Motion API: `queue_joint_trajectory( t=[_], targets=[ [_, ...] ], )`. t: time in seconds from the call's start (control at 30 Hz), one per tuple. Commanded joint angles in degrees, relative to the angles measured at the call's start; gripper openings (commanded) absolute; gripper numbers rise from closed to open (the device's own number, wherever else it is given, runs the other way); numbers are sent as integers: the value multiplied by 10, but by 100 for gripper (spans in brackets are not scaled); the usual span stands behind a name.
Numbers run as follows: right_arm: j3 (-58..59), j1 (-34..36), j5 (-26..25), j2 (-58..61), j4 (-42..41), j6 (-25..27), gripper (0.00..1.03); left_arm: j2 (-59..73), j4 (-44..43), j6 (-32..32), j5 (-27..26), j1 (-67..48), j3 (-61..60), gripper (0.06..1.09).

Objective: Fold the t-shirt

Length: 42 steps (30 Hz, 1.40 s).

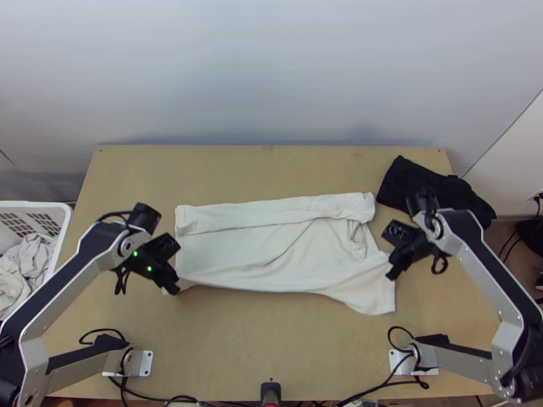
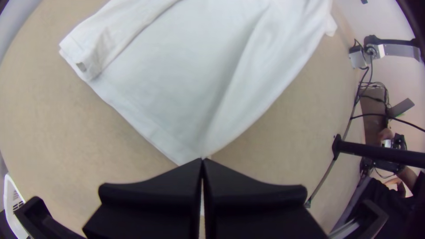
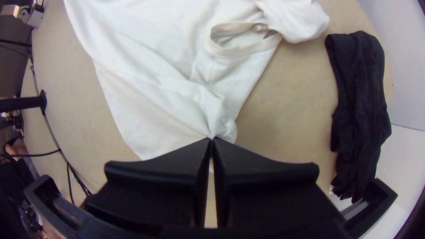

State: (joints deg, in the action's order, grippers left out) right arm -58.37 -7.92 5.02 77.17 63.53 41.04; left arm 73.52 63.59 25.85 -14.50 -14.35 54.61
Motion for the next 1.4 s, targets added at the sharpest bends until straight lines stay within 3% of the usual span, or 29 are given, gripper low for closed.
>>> queue_joint_trajectory(
  t=[0.0, 0.77, 1.37],
  targets=[
    [-88, 10, 23, 69, 4, -18, 3, 54, -9, 15, -5, 51, 53, 10],
    [-371, 31, 47, 311, 5, -59, 3, 226, -44, 36, -4, 94, 165, 10],
    [-382, 61, 63, 407, -15, -62, 3, 335, -61, 37, -1, 120, 248, 11]
  ],
)
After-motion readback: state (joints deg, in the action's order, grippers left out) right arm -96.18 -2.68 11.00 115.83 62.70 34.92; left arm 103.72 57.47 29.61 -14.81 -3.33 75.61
